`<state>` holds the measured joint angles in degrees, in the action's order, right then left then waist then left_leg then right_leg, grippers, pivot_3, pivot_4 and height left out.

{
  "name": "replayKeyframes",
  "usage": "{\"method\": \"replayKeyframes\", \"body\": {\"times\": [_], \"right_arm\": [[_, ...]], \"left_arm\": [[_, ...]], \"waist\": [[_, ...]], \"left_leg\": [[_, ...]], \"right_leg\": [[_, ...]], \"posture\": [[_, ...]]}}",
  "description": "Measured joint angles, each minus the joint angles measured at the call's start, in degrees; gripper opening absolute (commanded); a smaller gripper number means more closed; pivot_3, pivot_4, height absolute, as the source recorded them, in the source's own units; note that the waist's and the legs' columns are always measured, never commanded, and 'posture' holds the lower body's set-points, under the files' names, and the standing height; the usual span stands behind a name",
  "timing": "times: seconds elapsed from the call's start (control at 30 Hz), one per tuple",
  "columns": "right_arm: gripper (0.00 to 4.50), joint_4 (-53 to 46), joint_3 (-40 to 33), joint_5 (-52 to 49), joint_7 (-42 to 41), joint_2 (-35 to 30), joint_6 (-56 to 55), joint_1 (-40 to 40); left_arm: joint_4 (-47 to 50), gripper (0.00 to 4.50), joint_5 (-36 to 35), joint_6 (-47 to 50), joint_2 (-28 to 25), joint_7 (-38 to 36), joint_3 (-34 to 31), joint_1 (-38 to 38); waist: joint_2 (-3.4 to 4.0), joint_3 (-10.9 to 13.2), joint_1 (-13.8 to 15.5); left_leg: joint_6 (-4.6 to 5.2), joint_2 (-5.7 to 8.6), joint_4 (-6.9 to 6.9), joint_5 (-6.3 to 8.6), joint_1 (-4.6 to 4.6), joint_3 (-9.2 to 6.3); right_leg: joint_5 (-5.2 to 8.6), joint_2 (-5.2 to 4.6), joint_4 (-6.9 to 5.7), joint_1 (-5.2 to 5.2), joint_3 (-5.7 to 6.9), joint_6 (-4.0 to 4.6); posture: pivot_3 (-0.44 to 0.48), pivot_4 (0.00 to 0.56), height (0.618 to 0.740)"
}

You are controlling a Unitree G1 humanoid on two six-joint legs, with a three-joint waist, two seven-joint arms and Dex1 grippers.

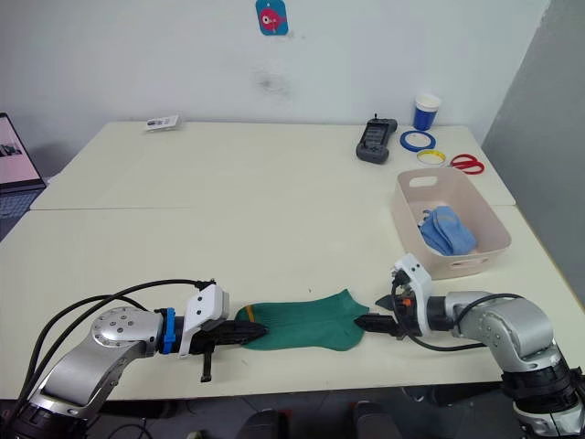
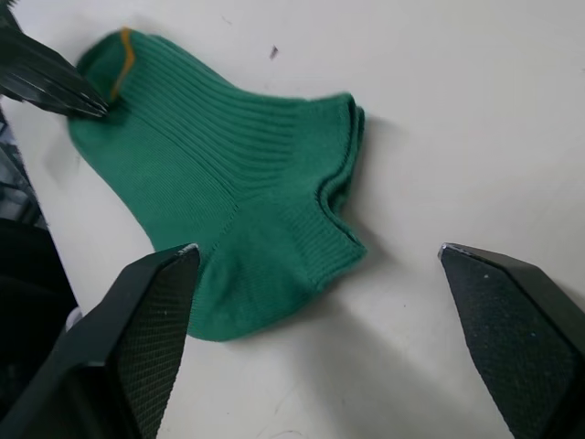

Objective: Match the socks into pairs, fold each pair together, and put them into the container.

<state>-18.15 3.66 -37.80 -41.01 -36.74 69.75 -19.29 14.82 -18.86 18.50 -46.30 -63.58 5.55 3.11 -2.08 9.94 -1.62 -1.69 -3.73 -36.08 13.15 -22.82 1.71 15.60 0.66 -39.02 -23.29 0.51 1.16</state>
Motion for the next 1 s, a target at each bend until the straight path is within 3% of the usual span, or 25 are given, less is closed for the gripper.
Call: {"method": "replayKeyframes", "body": {"times": [0.47,0.6,0.73,0.93,1.0], "right_arm": [[4.47,1.79,3.58,-2.80,-0.69,2.39,7.40,-4.50],[3.66,3.02,1.70,-4.61,0.17,5.53,12.17,-4.51],[2.22,6.10,-2.03,-5.66,3.05,10.45,16.82,-4.60],[0.19,6.65,-4.72,-6.09,4.92,11.87,19.05,-4.60],[0.04,6.62,-4.92,-6.41,4.61,10.35,19.51,-4.53]], "left_arm": [[-5.79,0.00,6.31,-2.68,1.13,2.06,4.21,3.13],[-5.49,0.00,6.37,-2.68,1.12,2.87,4.01,2.35],[-5.45,0.00,6.36,-2.67,1.13,2.99,4.00,2.73],[-4.15,0.00,3.95,-0.25,1.52,2.45,3.17,2.46],[-3.29,0.00,1.10,2.36,1.57,1.43,2.43,2.23]], "waist": [[0.26,-0.62,0.03],[0.37,-0.86,-0.01],[0.44,-0.92,-0.02],[0.47,-0.90,0.00],[0.47,-0.85,-0.01]], "left_leg": [[0.02,-0.01,0.03,0.01,0.08,0.00],[0.02,-0.03,0.05,0.01,0.12,0.00],[0.02,-0.02,0.06,0.01,0.10,0.00],[0.02,-0.01,0.05,0.01,0.02,0.00],[0.02,0.00,0.05,0.01,-0.04,-0.01]], "right_leg": [[0.00,0.05,0.01,0.08,-0.01,0.00],[0.01,0.05,0.01,0.09,-0.02,0.01],[0.01,0.07,0.01,0.08,-0.02,0.01],[0.01,0.09,0.02,0.02,-0.01,0.00],[0.01,0.11,0.04,-0.02,0.00,0.00]], "posture": [[0.000,0.150,0.740],[0.000,0.150,0.740],[0.000,0.150,0.740],[0.000,0.150,0.740],[0.000,0.150,0.740]]}}
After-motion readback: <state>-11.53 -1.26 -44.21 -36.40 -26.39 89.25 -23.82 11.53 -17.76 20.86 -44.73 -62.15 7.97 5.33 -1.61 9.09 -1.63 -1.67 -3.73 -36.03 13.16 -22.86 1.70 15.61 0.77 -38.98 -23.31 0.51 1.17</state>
